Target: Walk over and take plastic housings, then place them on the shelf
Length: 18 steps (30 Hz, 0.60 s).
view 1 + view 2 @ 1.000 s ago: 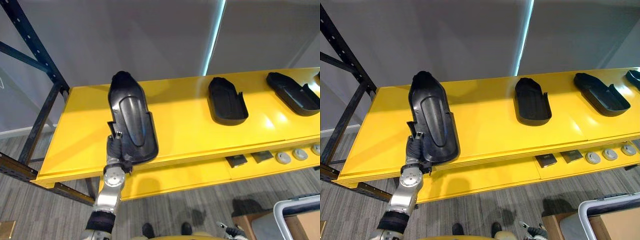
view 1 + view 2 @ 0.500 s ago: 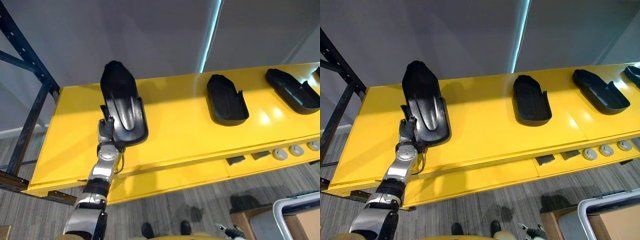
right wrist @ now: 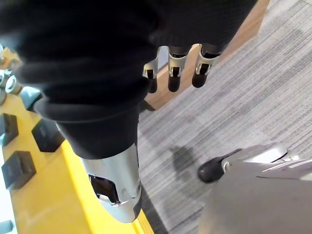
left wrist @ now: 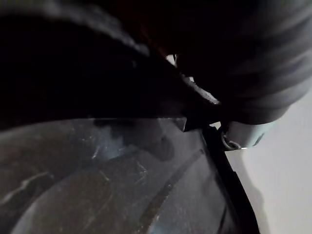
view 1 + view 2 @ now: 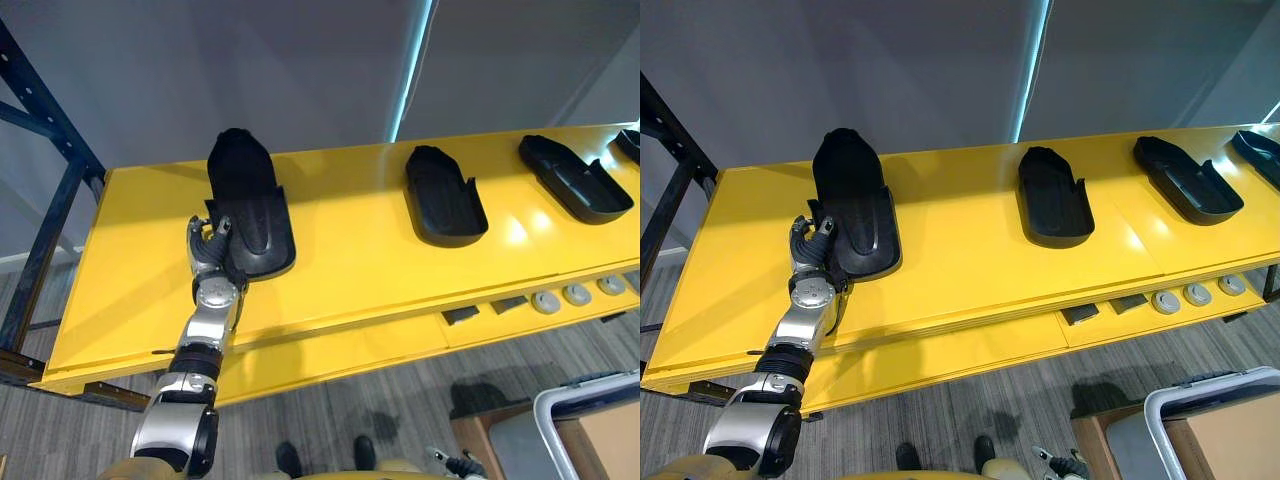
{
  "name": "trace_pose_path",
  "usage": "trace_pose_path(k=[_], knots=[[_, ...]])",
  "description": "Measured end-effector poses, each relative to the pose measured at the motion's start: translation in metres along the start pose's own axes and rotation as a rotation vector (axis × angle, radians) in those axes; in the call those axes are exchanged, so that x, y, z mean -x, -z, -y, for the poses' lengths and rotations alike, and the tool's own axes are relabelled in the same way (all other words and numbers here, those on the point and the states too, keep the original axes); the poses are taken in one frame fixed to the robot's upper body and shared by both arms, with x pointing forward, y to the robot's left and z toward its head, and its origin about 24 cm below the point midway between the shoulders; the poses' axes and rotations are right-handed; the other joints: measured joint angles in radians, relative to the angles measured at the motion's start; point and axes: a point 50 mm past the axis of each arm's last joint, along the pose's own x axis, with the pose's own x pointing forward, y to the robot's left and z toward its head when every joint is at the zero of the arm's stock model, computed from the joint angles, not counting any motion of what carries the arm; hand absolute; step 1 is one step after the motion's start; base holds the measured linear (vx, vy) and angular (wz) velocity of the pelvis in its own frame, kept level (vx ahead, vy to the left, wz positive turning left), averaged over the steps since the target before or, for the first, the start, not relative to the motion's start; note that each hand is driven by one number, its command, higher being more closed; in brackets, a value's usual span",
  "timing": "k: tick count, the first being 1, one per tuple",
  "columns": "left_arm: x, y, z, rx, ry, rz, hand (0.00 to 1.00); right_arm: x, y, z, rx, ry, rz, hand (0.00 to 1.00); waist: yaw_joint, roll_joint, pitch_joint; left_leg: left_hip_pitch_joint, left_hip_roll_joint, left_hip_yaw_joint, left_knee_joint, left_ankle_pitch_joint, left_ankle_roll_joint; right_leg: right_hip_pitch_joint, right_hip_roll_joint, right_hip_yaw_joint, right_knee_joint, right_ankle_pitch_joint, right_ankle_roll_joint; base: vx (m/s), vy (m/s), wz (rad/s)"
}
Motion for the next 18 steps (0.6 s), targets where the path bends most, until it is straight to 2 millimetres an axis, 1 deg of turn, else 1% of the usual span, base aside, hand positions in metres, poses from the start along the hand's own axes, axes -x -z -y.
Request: trace_pose_path(k=[1,4,11,13,14,15,16,17,18], knots=[[0.000,-0.007,-0.001,0.016,-0.016,0.026,0.00,0.000,0.000,0.000,0.000,0.000,0.001,0.00,0.001,0.000,0.000,-0.001,-0.001,-0.001,0.000,0.000,0.000,0.000,0.001,-0.001,0.000,0.000,0.000,0.02,-0.013,0.06],[-0.001,-0.018,-0.004,0.033,-0.045,0.072,0.00,0.000,-0.001,-0.001,-0.001,-0.001,0.002,0.00,0.003,0.000,0.000,0.000,-0.004,-0.004,0.000,0.000,0.000,0.002,0.002,-0.003,-0.001,0.000,0.000,0.00,0.000,0.00],[0.012,-0.031,-0.004,0.059,-0.054,0.150,0.00,0.000,-0.001,-0.001,-0.001,-0.002,0.001,0.00,0.003,0.000,0.000,0.008,-0.007,-0.017,-0.006,0.000,0.000,0.015,-0.002,-0.017,-0.002,-0.003,-0.001,-0.02,-0.006,0.05],[0.024,-0.037,-0.002,0.108,-0.044,0.181,0.00,0.000,0.002,0.001,0.001,0.003,-0.007,0.00,0.002,0.001,0.000,0.005,-0.002,-0.024,-0.006,-0.001,-0.001,0.015,-0.005,-0.013,0.002,-0.008,0.001,0.00,0.003,0.08],[0.033,-0.044,0.000,0.140,-0.034,0.214,0.00,0.000,0.004,0.003,0.004,0.006,-0.015,0.00,0.008,0.000,0.000,-0.001,-0.003,-0.025,-0.006,-0.003,-0.005,0.014,-0.006,-0.012,0.003,-0.008,0.002,0.02,0.006,0.05],[0.037,-0.047,0.000,0.147,-0.029,0.233,0.00,0.000,0.005,0.003,0.005,0.008,-0.019,0.00,0.013,0.000,0.000,-0.004,-0.004,-0.026,-0.005,-0.003,-0.004,0.012,-0.006,-0.013,0.003,-0.008,0.002,0.03,0.010,0.01],[0.047,-0.050,0.002,0.152,-0.009,0.267,0.00,0.000,0.008,0.005,0.004,0.014,-0.031,0.00,0.024,0.000,0.000,-0.005,-0.004,-0.026,-0.001,-0.002,-0.001,0.011,-0.006,-0.012,0.004,-0.008,0.002,0.00,0.000,0.00],[0.058,-0.053,0.004,0.159,0.012,0.301,0.00,0.000,0.011,0.008,-0.002,0.024,-0.042,0.00,0.026,0.000,0.000,-0.005,-0.004,-0.026,-0.001,-0.002,0.002,0.011,-0.006,-0.012,0.006,-0.008,0.003,0.00,0.000,0.00],[0.063,-0.055,0.004,0.163,0.021,0.316,0.00,0.000,0.011,0.009,-0.004,0.026,-0.046,0.00,0.028,0.000,0.000,-0.006,-0.004,-0.026,-0.001,-0.002,0.003,0.010,-0.006,-0.011,0.007,-0.009,0.004,0.00,0.000,0.00]])
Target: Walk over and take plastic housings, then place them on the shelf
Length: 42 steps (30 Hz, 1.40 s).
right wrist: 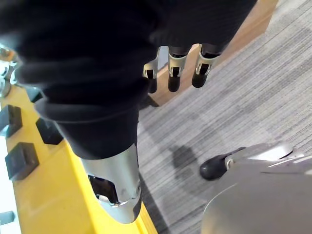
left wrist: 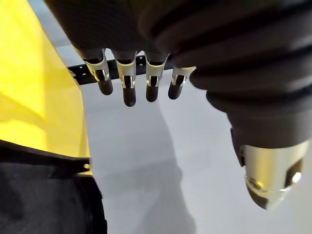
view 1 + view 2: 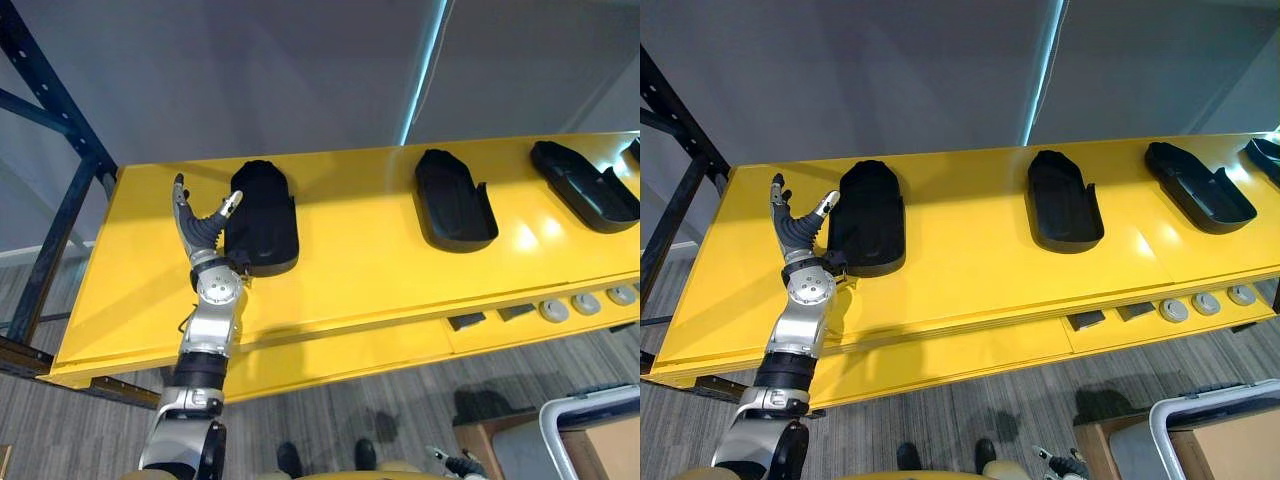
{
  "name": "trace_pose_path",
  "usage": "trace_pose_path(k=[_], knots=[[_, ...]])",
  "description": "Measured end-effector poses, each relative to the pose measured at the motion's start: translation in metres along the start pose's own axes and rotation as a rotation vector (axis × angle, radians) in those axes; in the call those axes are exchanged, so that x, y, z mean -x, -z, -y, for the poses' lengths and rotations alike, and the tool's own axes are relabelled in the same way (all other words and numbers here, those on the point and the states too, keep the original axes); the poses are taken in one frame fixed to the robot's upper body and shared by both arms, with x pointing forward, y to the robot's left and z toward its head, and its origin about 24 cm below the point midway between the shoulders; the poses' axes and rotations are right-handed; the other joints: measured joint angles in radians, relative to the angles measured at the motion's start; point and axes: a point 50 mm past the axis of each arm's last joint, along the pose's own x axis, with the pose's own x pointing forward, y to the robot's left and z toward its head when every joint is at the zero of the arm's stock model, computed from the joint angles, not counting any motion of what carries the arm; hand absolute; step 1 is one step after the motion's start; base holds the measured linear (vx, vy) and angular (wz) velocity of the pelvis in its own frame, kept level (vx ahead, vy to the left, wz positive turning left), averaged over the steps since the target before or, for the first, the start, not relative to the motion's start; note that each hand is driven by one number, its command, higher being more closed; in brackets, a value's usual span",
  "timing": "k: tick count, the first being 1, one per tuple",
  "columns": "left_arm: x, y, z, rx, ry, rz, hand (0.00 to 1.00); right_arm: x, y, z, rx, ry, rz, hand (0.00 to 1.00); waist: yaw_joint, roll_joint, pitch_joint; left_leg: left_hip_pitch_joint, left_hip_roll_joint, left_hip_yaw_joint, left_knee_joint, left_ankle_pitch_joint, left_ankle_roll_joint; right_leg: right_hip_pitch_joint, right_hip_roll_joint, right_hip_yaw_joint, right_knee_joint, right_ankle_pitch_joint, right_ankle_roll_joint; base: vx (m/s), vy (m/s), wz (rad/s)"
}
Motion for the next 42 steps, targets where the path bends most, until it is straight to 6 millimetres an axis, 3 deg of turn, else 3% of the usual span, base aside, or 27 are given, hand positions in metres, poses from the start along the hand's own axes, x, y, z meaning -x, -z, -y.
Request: trace_pose_path(k=[1,9,20,26,34,42], knots=[[0.009,-0.004,0.000,0.009,0.021,0.019,1.00,0.000,0.001,0.000,-0.001,0.001,-0.004,0.00,0.001,0.000,0.000,-0.001,0.000,0.000,0.000,-0.002,0.001,-0.002,0.000,0.001,0.002,-0.001,0.001,0.00,0.000,0.00],[0.063,0.016,0.006,-0.087,0.253,-0.050,1.00,0.000,0.002,0.003,-0.002,0.006,-0.011,0.00,0.002,0.006,-0.001,0.000,0.001,0.006,0.000,-0.005,0.007,-0.011,0.002,0.012,0.021,-0.011,0.015,0.00,-0.001,-0.01],[0.088,0.055,0.013,-0.189,0.445,-0.190,1.00,-0.001,-0.006,0.004,0.028,0.001,0.024,0.00,0.000,0.038,-0.027,0.002,0.000,0.012,-0.001,-0.005,0.007,-0.013,0.000,0.014,0.016,-0.014,0.016,0.00,0.000,0.00],[0.090,0.072,0.015,-0.234,0.470,-0.255,1.00,-0.001,-0.006,0.004,0.034,0.000,0.025,0.00,-0.002,0.035,-0.029,0.006,0.001,0.018,-0.001,-0.005,0.007,-0.012,0.001,0.017,0.009,-0.012,0.013,0.00,0.000,-0.01],[0.067,0.080,0.020,-0.297,0.476,-0.241,1.00,-0.001,-0.006,0.003,0.033,-0.002,0.025,0.00,-0.005,0.033,-0.030,0.014,0.004,0.048,-0.001,-0.008,0.005,-0.009,0.003,0.041,-0.010,0.006,0.008,-0.01,-0.010,-0.11],[0.056,0.083,0.026,-0.318,0.465,-0.245,1.00,-0.001,-0.006,0.002,0.033,-0.004,0.024,0.00,-0.009,0.029,-0.031,0.016,0.004,0.054,-0.006,-0.008,0.005,-0.008,0.002,0.043,-0.017,0.009,0.008,-0.01,-0.007,-0.02]])
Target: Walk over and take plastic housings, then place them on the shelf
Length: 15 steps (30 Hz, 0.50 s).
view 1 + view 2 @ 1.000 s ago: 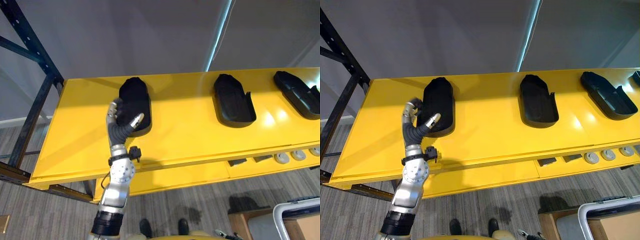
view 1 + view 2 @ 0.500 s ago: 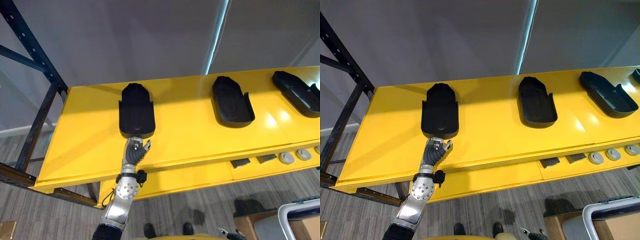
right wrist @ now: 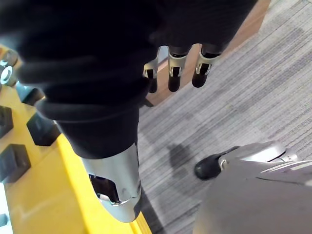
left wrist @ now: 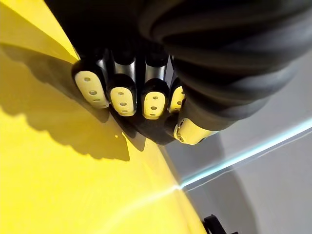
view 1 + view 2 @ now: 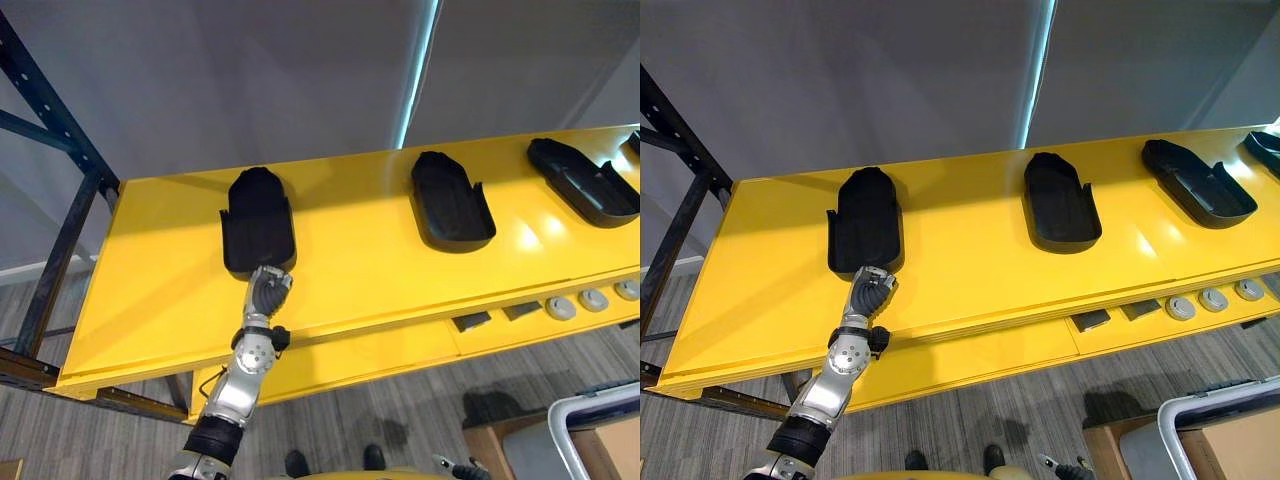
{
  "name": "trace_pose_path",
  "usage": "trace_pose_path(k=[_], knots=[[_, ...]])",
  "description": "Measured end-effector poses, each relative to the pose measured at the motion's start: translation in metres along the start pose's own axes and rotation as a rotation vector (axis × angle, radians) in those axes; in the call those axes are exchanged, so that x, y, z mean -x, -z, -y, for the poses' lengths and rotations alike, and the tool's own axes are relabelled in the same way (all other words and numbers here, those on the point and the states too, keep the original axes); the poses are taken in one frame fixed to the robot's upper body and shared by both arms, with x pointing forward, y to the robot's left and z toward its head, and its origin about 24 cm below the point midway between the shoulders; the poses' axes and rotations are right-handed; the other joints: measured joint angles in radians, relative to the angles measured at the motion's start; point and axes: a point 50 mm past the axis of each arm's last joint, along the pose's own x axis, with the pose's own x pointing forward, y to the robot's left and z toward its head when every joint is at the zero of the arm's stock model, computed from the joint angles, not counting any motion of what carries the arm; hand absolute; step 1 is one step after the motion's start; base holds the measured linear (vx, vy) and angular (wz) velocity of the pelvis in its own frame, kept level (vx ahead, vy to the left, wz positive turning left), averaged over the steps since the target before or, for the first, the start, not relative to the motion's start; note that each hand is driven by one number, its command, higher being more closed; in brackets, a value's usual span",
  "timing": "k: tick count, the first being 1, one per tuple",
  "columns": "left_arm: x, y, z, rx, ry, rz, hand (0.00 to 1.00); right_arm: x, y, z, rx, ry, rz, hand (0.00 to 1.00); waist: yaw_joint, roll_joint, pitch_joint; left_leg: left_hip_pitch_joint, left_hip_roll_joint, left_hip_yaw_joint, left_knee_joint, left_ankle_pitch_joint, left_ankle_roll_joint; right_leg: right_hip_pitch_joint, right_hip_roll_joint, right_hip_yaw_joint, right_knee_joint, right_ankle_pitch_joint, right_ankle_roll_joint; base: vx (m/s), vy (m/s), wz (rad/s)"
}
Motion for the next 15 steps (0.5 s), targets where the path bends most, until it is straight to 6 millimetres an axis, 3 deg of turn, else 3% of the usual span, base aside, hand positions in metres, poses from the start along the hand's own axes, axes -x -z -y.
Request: trace_pose_path(k=[15], knots=[[-0.0018,-0.0006,-0.0030,0.000,-0.008,0.002,1.00,0.0006,0.0004,-0.0043,-0.005,-0.010,-0.002,0.00,0.002,-0.012,-0.007,0.000,-0.003,-0.008,-0.001,-0.004,-0.001,0.007,-0.001,-0.009,-0.007,0.000,0.000,0.00,-0.002,0.01]])
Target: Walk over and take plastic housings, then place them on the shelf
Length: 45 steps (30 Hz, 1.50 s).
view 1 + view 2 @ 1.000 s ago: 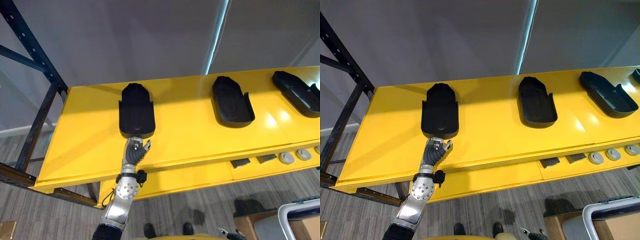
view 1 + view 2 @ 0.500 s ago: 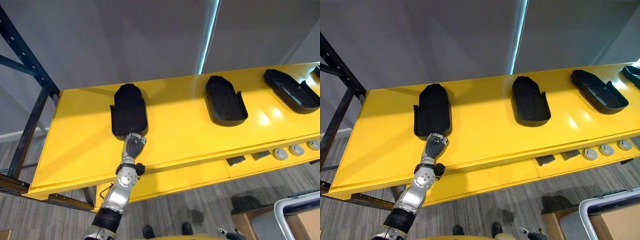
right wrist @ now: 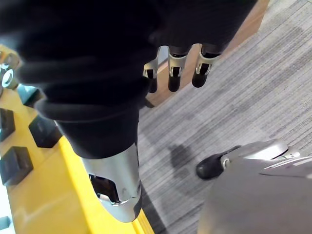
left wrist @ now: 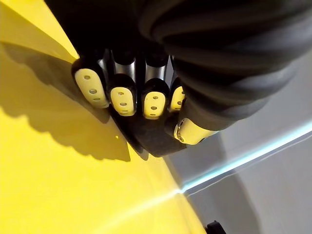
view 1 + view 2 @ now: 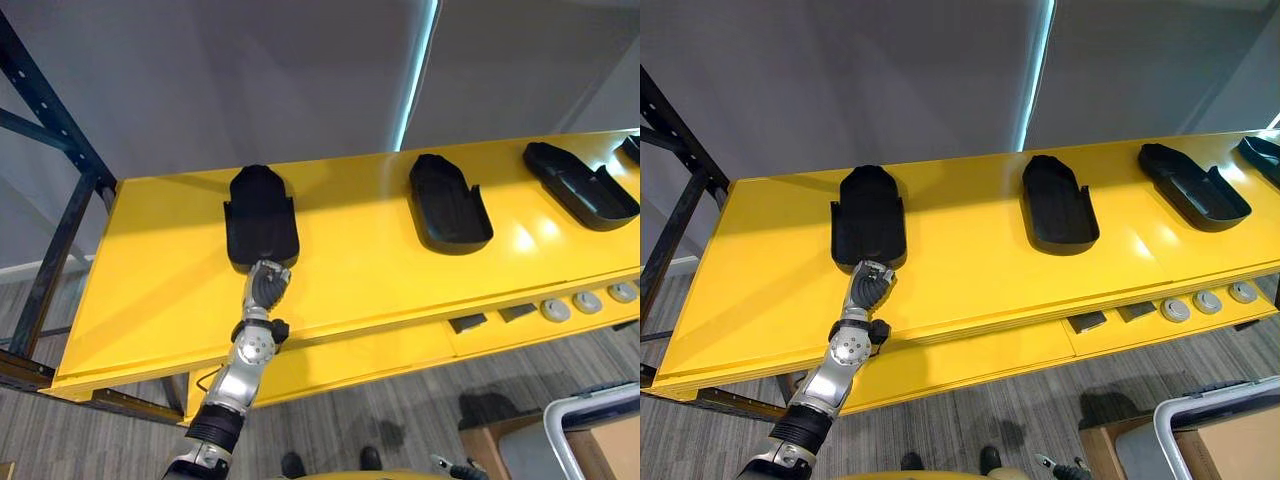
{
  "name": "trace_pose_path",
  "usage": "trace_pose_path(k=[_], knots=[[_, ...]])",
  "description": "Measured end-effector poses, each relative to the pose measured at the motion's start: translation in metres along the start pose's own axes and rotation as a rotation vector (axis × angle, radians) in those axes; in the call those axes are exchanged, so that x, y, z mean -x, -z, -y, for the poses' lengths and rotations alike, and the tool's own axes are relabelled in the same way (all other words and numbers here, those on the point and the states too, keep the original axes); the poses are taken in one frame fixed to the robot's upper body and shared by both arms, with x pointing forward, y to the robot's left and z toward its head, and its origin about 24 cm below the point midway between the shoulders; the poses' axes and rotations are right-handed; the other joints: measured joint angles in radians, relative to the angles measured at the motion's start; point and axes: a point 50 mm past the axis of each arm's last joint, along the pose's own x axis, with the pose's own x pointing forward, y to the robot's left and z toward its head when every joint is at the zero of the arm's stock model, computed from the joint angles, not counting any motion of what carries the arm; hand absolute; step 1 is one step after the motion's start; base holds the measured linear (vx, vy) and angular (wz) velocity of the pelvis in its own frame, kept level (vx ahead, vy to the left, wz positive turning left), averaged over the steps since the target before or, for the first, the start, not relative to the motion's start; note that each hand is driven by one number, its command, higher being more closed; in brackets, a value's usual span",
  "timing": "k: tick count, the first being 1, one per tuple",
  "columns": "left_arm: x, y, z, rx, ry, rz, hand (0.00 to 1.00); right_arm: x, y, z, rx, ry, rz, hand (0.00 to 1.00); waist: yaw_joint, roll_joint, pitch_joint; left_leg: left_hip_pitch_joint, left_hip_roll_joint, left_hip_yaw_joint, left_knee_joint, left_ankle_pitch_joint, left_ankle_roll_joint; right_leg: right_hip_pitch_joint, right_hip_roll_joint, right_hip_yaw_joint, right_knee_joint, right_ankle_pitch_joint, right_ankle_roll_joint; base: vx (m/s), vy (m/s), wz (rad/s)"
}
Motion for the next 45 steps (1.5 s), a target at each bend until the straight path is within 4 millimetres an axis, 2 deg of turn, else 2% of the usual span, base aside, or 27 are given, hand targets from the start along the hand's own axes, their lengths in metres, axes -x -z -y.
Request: trace_pose_path(k=[2,5,7,9,11,12,14,17,19,20,22,23,24,25,26,28,32,34,36,41,45], knots=[[0.001,-0.004,-0.001,0.014,-0.006,0.014,1.00,0.000,0.000,0.000,0.000,0.000,-0.001,0.00,0.000,-0.001,0.000,0.000,-0.001,-0.009,0.000,0.000,0.000,0.005,-0.001,-0.010,-0.002,0.000,0.000,0.00,-0.019,0.13],[0.007,-0.032,-0.016,0.071,-0.058,0.136,1.00,0.000,0.000,0.001,0.001,0.001,-0.002,0.00,0.006,-0.002,0.000,-0.010,-0.003,-0.025,0.000,0.000,0.000,0.006,-0.009,-0.020,0.002,-0.004,0.002,0.01,-0.005,0.17],[0.017,-0.062,-0.046,0.145,-0.171,0.292,1.00,0.000,0.001,0.001,0.002,0.002,-0.006,0.00,0.011,-0.005,0.002,-0.019,-0.005,-0.038,0.001,0.000,0.000,0.004,-0.011,-0.026,0.002,-0.004,0.003,0.04,0.012,0.13],[0.024,-0.073,-0.069,0.170,-0.265,0.362,1.00,0.000,0.002,0.001,0.002,0.002,-0.010,0.00,0.014,-0.007,0.002,-0.019,-0.005,-0.042,0.003,0.000,0.000,0.006,-0.011,-0.027,0.003,-0.005,0.003,0.02,-0.011,0.06],[0.038,-0.079,-0.109,0.227,-0.445,0.431,1.00,0.000,0.004,0.003,0.001,0.008,-0.020,0.00,0.027,-0.007,0.002,-0.022,-0.006,-0.052,0.006,0.000,0.001,0.007,-0.011,-0.034,0.003,-0.005,0.003,0.02,-0.017,0.12],[0.041,-0.077,-0.118,0.255,-0.498,0.434,1.00,0.000,0.005,0.004,-0.002,0.011,-0.025,0.00,0.033,-0.007,0.002,-0.023,-0.006,-0.056,0.006,0.001,0.001,0.009,-0.011,-0.037,0.004,-0.005,0.003,0.00,-0.021,0.18],[0.056,-0.057,-0.151,0.335,-0.718,0.378,1.00,0.000,0.008,0.006,0.002,0.016,-0.039,0.00,0.049,-0.007,0.003,-0.020,-0.005,-0.075,0.005,0.001,0.001,0.020,-0.005,-0.045,0.004,-0.006,0.002,-0.01,-0.032,0.23],[0.077,-0.026,-0.172,0.381,-0.911,0.258,1.00,0.000,0.009,0.007,-0.007,0.022,-0.046,0.00,0.064,-0.011,0.005,-0.018,-0.007,-0.098,0.000,-0.003,-0.004,0.025,-0.005,-0.049,0.022,-0.027,0.000,-0.03,-0.026,0.28],[0.089,-0.001,-0.176,0.383,-0.962,0.144,1.00,0.000,0.009,0.007,-0.007,0.022,-0.044,0.00,0.068,-0.013,0.006,-0.017,-0.009,-0.115,0.000,-0.003,-0.005,0.025,-0.006,-0.058,0.042,-0.044,-0.004,-0.01,-0.015,0.28],[0.096,0.014,-0.175,0.382,-0.976,0.071,1.00,-0.001,0.007,0.006,-0.008,0.021,-0.041,0.00,0.073,-0.013,0.006,-0.016,-0.009,-0.117,0.000,-0.003,-0.005,0.025,-0.006,-0.060,0.048,-0.050,-0.004,-0.02,-0.014,0.11],[0.112,0.054,-0.162,0.387,-0.985,-0.144,1.00,-0.001,0.006,0.007,-0.015,0.027,-0.037,0.00,0.091,-0.013,0.006,-0.012,-0.010,-0.124,0.000,-0.002,-0.005,0.027,-0.008,-0.069,0.056,-0.059,-0.004,0.00,-0.010,0.13],[0.116,0.066,-0.158,0.380,-0.974,-0.211,1.00,-0.001,0.005,0.007,-0.016,0.026,-0.034,0.00,0.090,-0.013,0.006,-0.013,-0.011,-0.128,0.000,0.000,-0.004,0.028,-0.009,-0.073,0.056,-0.060,-0.005,0.03,-0.004,0.16],[0.124,0.089,-0.146,0.369,-0.948,-0.342,0.00,-0.001,0.002,0.005,-0.018,0.023,-0.025,0.00,0.090,-0.013,0.007,-0.014,-0.012,-0.131,0.000,0.003,0.000,0.029,-0.010,-0.077,0.056,-0.061,-0.005,0.03,-0.002,0.10],[0.134,0.110,-0.133,0.363,-0.897,-0.478,0.00,-0.002,-0.002,0.004,-0.021,0.019,-0.011,0.00,0.090,-0.014,0.007,-0.013,-0.012,-0.132,0.000,0.004,0.001,0.029,-0.010,-0.078,0.056,-0.062,-0.004,0.01,0.000,0.05],[0.139,0.121,-0.126,0.362,-0.861,-0.545,0.00,-0.002,-0.004,0.003,-0.023,0.017,-0.002,0.00,0.089,-0.015,0.008,-0.013,-0.013,-0.132,0.000,0.003,0.001,0.030,-0.011,-0.079,0.056,-0.062,-0.004,0.00,0.000,0.00],[0.159,0.154,-0.094,0.350,-0.718,-0.776,0.00,-0.002,-0.009,0.000,-0.026,0.010,0.010,0.00,0.087,-0.018,0.012,-0.007,-0.015,-0.132,0.000,0.003,0.001,0.036,-0.013,-0.080,0.055,-0.066,-0.003,0.00,0.000,0.00],[0.195,0.186,-0.052,0.331,-0.492,-1.055,0.00,-0.002,-0.010,-0.003,-0.027,0.003,0.008,0.00,0.083,-0.015,0.021,0.003,-0.016,-0.125,0.000,0.003,0.000,0.044,-0.016,-0.079,0.055,-0.072,-0.003,0.01,0.000,-0.01],[0.209,0.195,-0.033,0.320,-0.375,-1.160,0.00,-0.003,-0.013,-0.004,-0.028,0.000,0.014,0.00,0.079,-0.014,0.025,0.004,-0.015,-0.117,0.000,0.002,0.001,0.044,-0.016,-0.077,0.055,-0.073,-0.003,0.02,0.000,-0.04],[0.213,0.195,-0.023,0.294,-0.268,-1.182,0.00,-0.004,-0.019,-0.008,-0.029,-0.009,0.027,0.00,0.067,-0.018,0.037,0.011,-0.015,-0.113,0.000,0.002,0.000,0.051,-0.017,-0.076,0.055,-0.073,-0.003,0.00,0.000,0.00],[0.197,0.192,-0.010,0.239,-0.103,-1.131,0.00,-0.004,-0.025,-0.010,-0.027,-0.016,0.043,0.00,0.063,0.012,0.064,0.030,-0.010,-0.086,0.000,-0.010,-0.009,0.057,-0.014,-0.049,0.055,-0.074,-0.003,-0.02,-0.003,-0.16],[0.186,0.188,-0.003,0.222,-0.040,-1.099,0.00,-0.005,-0.028,-0.010,-0.019,-0.016,0.049,0.00,0.060,0.018,0.067,0.034,-0.009,-0.066,0.000,-0.019,-0.011,0.054,-0.014,-0.043,0.054,-0.077,-0.001,0.01,-0.009,-0.14]])
